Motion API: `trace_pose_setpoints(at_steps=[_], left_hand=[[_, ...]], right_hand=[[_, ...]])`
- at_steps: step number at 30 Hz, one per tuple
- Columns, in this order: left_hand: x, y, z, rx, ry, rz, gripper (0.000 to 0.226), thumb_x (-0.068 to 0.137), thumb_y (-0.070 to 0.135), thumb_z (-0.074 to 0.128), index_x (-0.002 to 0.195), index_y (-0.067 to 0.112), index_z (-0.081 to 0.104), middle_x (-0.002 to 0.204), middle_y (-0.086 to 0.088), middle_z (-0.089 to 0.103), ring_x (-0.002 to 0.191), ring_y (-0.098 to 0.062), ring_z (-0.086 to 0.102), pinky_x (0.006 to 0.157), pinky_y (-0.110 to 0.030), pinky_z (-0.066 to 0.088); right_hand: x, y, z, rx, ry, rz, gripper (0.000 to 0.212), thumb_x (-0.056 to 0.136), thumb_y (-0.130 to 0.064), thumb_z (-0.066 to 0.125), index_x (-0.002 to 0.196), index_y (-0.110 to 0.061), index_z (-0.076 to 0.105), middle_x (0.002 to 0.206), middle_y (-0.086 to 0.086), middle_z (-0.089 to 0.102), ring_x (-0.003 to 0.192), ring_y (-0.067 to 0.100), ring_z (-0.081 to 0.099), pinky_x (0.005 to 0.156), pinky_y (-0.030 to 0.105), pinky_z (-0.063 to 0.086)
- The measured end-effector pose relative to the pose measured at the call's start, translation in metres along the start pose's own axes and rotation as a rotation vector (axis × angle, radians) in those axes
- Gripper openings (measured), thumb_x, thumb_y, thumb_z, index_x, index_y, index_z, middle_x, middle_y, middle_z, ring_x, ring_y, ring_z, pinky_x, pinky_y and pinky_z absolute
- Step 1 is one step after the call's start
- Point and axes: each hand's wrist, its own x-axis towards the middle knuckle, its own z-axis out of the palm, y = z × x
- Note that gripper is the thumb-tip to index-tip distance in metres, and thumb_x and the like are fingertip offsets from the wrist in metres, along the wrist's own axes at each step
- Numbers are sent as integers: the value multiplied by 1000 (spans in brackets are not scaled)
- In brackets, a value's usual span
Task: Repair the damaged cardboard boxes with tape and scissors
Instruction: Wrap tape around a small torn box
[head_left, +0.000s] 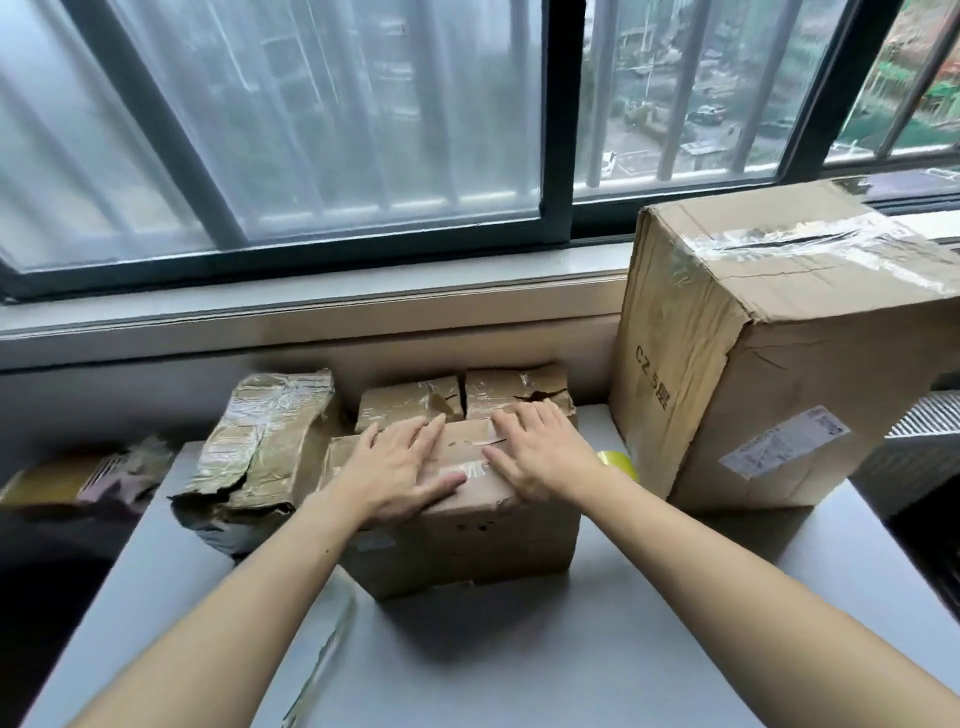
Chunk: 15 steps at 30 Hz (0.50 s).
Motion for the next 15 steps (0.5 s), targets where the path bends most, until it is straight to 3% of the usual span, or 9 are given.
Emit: trace_pose_setpoints(at_steps=[2,7,12,15], left_hand=[[-8,-11,2,6,11,13,121,54,97,-18,157,34,-3,162,5,13,150,-13,8,122,-49,5],[-18,-32,3,-29,-11,80,115,59,100,-1,156,38,-5,165,7,-2,151,-10,-3,122,-51,-4],[-23,-46,8,-92,-9,18,111,62,99,4,156,39,-5,165,7,-3,151,-9,-5,121,-52,-7],[-25,-59,12,-158,38,-106,93,84,81,28,157,32,-1,166,5,-1,151,-11,-3,123,-46,0]], right_hand=[[1,-1,-1,-18,-28,11,64,101,-58,27,152,-19,29,148,14,38,138,31,30,121,44,12],[7,-3,-1,17,-52,42,63,101,-58,24,152,-21,28,150,11,39,141,29,28,122,43,9],[9,-20,-2,38,-74,14,96,78,-76,-1,154,-24,25,155,8,33,147,27,20,124,46,1],[14,-36,0,74,-127,-22,85,90,-76,20,159,-26,13,164,10,17,152,26,6,124,46,-8]])
